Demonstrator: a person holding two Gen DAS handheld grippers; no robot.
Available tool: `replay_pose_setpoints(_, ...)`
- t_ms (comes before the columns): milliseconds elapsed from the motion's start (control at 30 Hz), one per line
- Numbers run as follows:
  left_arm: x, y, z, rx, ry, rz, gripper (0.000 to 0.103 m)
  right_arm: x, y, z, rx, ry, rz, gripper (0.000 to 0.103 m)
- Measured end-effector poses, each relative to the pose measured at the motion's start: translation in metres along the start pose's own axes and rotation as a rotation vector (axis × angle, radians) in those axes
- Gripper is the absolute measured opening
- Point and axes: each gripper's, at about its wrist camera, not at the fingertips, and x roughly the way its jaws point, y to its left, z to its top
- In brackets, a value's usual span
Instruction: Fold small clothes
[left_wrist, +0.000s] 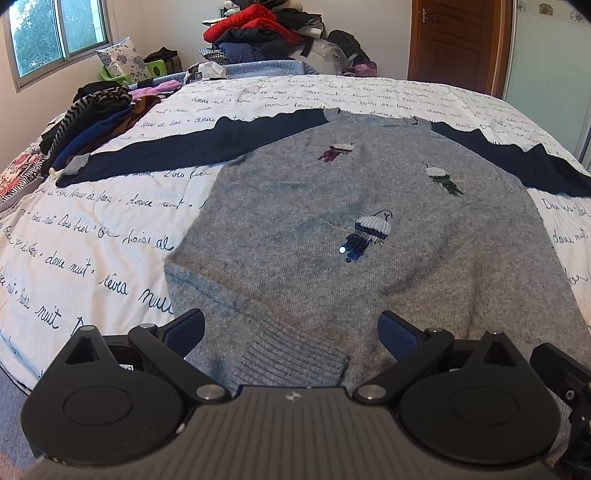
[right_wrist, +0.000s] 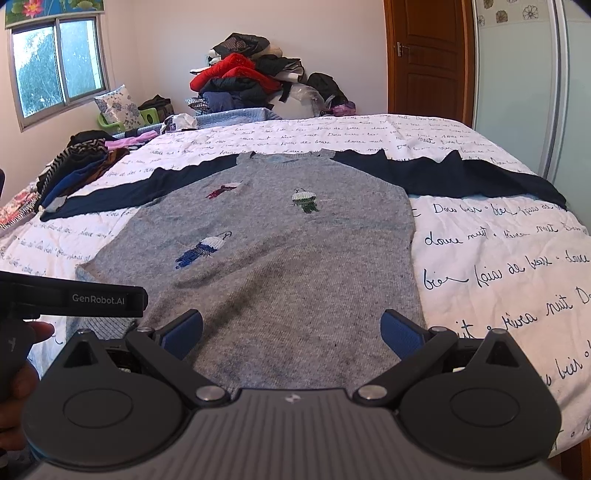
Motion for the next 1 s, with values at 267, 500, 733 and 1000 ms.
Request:
replay_pose_setpoints(267,0.006,0.001,0.027,-0.017,-0.057,0.005,0.099,0.005,-0.062,0.025,0.048,-0.168,-0.039,0.103)
replay_pose_setpoints(500,0.029,-0.006,0.052,-0.002,-0.037,0.004,0.099,0.046,-0.194,0.062,0.381,-0.206,-0.064,0.103)
replay_pose_setpoints(733,0.055,-0.026,0.069,0.021,-0.006,-0.025,0.099,0.089,-0.343,0.060,0.885,-0.294,-0.096,0.103)
replay_pose_setpoints(1000,0.081,-0.046,0.081,0.063,0.033,-0.028,0.099,0.133,-0.416,0.052,1.188,-0.410,-0.004,0.103)
